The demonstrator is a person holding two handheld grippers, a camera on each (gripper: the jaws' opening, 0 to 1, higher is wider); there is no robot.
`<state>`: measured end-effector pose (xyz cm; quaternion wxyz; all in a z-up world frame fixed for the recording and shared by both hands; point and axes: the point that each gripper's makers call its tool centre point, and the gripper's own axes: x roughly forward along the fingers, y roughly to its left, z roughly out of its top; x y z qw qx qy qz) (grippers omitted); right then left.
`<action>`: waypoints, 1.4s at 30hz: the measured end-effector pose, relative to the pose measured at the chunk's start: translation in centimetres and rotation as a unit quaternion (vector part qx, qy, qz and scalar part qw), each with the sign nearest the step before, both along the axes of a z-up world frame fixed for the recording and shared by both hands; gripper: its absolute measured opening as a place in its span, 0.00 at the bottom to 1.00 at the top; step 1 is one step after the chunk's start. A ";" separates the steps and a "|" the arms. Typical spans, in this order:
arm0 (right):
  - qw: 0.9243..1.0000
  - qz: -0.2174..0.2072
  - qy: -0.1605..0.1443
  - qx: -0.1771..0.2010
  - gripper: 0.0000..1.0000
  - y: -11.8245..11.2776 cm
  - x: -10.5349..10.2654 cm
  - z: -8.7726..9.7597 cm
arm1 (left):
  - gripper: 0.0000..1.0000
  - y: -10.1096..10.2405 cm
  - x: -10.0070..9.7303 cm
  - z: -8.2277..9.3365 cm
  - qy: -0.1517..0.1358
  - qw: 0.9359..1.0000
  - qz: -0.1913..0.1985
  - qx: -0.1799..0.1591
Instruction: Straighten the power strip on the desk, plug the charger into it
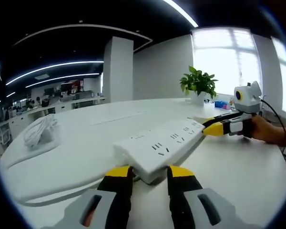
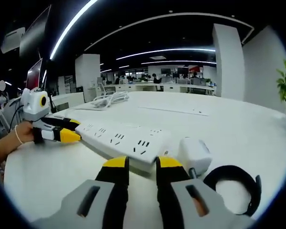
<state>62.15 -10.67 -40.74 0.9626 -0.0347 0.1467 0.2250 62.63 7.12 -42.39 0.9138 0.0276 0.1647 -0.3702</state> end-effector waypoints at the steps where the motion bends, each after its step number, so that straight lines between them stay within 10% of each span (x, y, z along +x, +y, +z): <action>1: 1.000 -0.001 0.000 0.000 0.21 0.0 0.0 0.0 | 0.28 0.0 0.1 0.0 0.000 1.000 0.000 0.000; 42: 1.000 -0.008 -0.001 -0.008 0.21 -0.5 0.3 -0.1 | 0.28 -0.5 0.5 -0.1 0.002 1.000 -0.002 -0.005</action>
